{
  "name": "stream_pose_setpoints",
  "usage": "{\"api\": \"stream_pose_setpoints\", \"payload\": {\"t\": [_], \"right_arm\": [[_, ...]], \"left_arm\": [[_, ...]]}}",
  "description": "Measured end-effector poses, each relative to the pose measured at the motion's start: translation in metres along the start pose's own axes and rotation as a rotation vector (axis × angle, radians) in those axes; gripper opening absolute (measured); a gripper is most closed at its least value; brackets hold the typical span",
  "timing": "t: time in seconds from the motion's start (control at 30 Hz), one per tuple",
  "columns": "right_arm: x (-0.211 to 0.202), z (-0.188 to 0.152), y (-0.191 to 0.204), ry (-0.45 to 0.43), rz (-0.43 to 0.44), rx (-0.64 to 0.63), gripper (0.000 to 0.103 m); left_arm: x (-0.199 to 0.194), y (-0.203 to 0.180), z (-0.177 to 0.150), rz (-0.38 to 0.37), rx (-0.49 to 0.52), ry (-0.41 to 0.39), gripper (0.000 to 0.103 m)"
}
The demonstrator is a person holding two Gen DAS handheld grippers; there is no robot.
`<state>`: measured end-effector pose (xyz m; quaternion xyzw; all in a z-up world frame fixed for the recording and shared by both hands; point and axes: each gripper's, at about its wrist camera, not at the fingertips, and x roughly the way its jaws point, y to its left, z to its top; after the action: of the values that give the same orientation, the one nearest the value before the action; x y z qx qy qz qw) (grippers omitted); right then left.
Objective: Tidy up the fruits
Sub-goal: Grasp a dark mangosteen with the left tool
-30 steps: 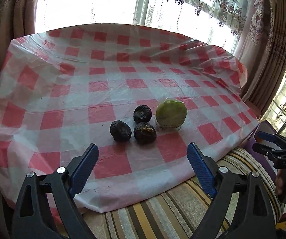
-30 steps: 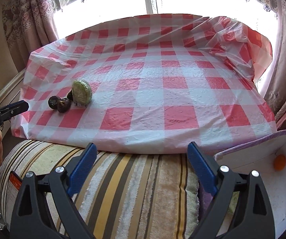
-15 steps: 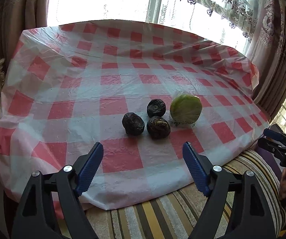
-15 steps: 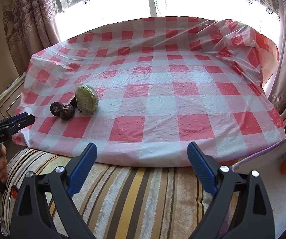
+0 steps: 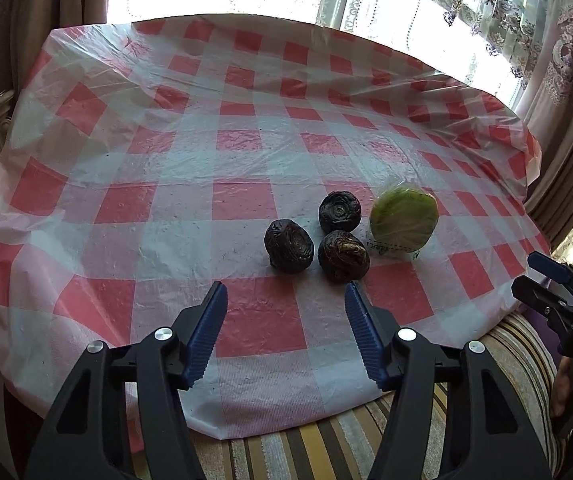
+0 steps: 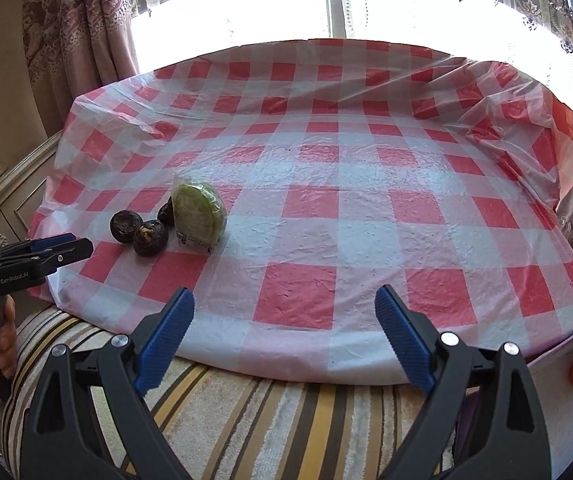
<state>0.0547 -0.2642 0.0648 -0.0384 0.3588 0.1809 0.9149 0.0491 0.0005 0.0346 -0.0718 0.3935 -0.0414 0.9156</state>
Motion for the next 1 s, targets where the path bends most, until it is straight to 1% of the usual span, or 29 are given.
{"api": "stream_pose_setpoints", "payload": {"t": [0.1,0.17,0.27,0.43,0.5,0.53,0.57,0.6,0.83,0.9,1.0], "right_arm": [[0.012,0.008,0.013,0.006,0.005,-0.036,0.092],[0.018,0.014,0.02,0.007,0.009,-0.056,0.092],[0.027,0.023,0.029,0.007,0.017,-0.078,0.092],[0.046,0.035,0.042,0.02,0.038,-0.105,0.092],[0.052,0.04,0.047,0.02,0.046,-0.117,0.092],[0.055,0.042,0.049,0.022,0.047,-0.122,0.092],[0.058,0.044,0.051,0.025,0.047,-0.125,0.092],[0.061,0.045,0.052,0.027,0.049,-0.127,0.092],[0.08,0.055,0.057,0.045,0.068,-0.121,0.092],[0.083,0.057,0.058,0.047,0.079,-0.122,0.092],[0.088,0.058,0.059,0.056,0.089,-0.122,0.091]], "left_arm": [[0.008,0.0,0.01,-0.003,-0.008,0.003,0.052],[0.015,0.002,0.016,-0.007,-0.025,0.012,0.047],[0.025,0.006,0.022,-0.019,-0.052,0.022,0.046],[0.037,0.006,0.027,-0.042,-0.07,0.048,0.042],[0.041,0.004,0.027,-0.049,-0.069,0.057,0.035],[0.043,0.004,0.026,-0.05,-0.069,0.061,0.033],[0.044,0.004,0.026,-0.053,-0.069,0.065,0.027],[0.045,0.005,0.025,-0.053,-0.072,0.068,0.025],[0.044,0.006,0.021,-0.061,-0.079,0.055,0.023],[0.042,0.006,0.02,-0.054,-0.08,0.045,0.02],[0.039,0.008,0.019,-0.043,-0.089,0.034,0.019]]}}
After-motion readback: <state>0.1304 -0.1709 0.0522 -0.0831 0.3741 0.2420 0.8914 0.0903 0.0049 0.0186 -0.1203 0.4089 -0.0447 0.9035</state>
